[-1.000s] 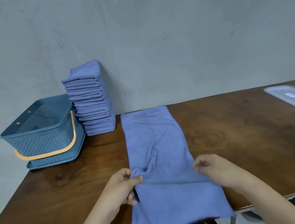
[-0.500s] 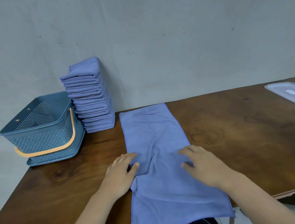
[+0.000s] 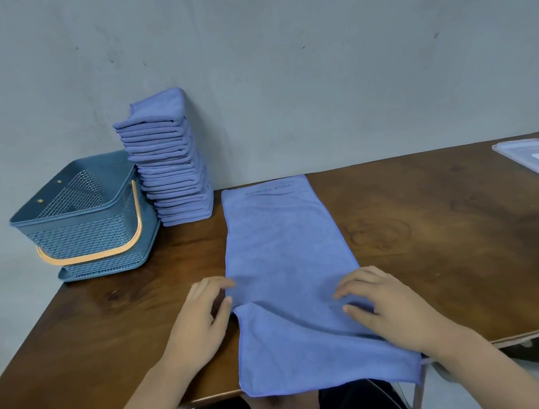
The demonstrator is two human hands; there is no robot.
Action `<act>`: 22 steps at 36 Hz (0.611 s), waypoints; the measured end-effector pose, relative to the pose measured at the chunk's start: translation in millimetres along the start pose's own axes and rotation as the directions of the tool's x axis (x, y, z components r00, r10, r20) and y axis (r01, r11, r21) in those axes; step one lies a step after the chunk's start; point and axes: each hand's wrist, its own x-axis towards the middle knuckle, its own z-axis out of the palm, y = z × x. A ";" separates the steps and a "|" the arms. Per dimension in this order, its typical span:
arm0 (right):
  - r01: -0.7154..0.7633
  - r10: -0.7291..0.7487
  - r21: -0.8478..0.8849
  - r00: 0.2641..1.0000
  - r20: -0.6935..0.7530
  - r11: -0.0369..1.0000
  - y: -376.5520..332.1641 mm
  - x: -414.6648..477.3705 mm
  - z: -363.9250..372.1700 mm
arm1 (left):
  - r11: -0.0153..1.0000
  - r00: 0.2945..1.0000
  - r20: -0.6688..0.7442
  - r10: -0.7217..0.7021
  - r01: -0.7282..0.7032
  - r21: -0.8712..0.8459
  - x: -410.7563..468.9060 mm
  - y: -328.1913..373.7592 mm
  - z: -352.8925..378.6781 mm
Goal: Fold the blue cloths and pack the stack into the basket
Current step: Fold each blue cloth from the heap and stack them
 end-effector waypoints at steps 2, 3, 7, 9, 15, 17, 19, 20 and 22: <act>0.071 -0.072 0.054 0.997 0.005 0.996 -9.2 -7.0 -2.4 | 0.990 0.990 -0.025 0.141 -0.141 -0.008 -18.5 17.7 -9.1; 0.103 -0.104 0.051 0.994 0.022 0.993 -13.9 -9.8 -3.4 | 0.979 0.978 -0.033 0.205 -0.205 0.004 -26.3 24.9 -12.9; 0.163 -0.168 0.057 0.981 0.100 0.985 -28.1 -15.8 -4.4 | 0.935 0.928 0.118 0.353 -0.356 0.003 -42.4 39.8 -25.5; 0.179 -0.185 0.051 0.974 0.135 0.982 -34.4 -16.9 -3.8 | 0.926 0.884 0.285 0.370 -0.378 -0.029 -43.5 44.0 -31.4; 0.185 -0.168 -0.047 0.954 0.250 0.982 -43.9 -17.9 -3.8 | 0.917 0.790 0.541 0.287 -0.390 0.082 -48.5 36.6 -32.7; 0.182 -0.149 -0.094 0.947 0.286 0.979 -44.8 -16.5 -3.9 | 0.922 0.830 0.463 0.312 -0.382 0.064 -49.3 33.5 -28.3; 0.170 -0.130 -0.106 0.942 0.308 0.980 -45.9 -15.3 -3.3 | 0.940 0.863 0.401 0.308 -0.342 0.014 -46.2 34.6 -26.5; 0.166 -0.124 -0.108 0.940 0.318 0.980 -47.0 -14.9 -3.2 | 0.951 0.882 0.375 0.286 -0.310 0.002 -43.6 37.6 -26.2; 0.166 -0.116 -0.122 0.933 0.341 0.979 -49.6 -14.3 -3.8 | 0.979 0.930 0.312 0.195 -0.201 -0.012 -38.9 45.7 -26.2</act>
